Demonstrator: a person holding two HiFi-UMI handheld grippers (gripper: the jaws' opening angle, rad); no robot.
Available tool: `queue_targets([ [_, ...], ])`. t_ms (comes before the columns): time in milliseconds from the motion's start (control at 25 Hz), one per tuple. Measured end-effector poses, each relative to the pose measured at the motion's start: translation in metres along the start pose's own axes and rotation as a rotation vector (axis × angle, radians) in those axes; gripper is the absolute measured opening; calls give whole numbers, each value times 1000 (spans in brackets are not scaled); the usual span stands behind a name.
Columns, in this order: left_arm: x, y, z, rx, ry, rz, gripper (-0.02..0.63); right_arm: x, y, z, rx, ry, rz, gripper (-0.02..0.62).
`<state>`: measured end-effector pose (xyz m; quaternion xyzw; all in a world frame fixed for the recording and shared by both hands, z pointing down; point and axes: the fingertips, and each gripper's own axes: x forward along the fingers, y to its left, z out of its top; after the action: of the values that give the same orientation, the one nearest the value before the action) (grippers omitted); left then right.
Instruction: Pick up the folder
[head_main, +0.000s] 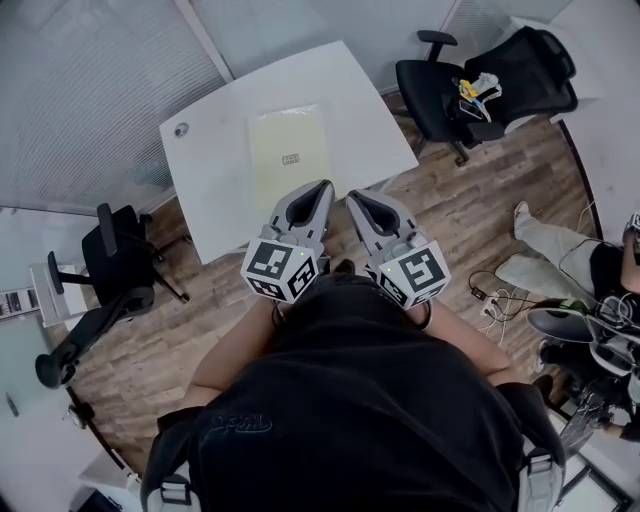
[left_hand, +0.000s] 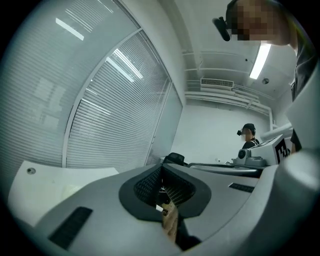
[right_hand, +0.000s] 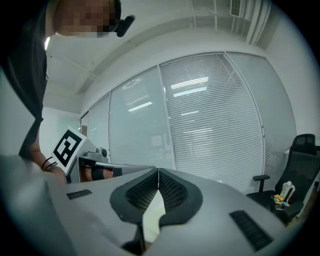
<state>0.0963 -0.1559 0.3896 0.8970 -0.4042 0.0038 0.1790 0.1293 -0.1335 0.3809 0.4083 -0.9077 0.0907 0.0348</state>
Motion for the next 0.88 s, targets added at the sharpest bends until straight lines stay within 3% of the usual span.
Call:
queue_targets([
  [520,21,90,38,-16,-52,3,14,85,-39,-2,-24,81,-29,23],
  [880,8,178,31,-19,10,38,14,146,-42,-28,-52,154,-41,23],
])
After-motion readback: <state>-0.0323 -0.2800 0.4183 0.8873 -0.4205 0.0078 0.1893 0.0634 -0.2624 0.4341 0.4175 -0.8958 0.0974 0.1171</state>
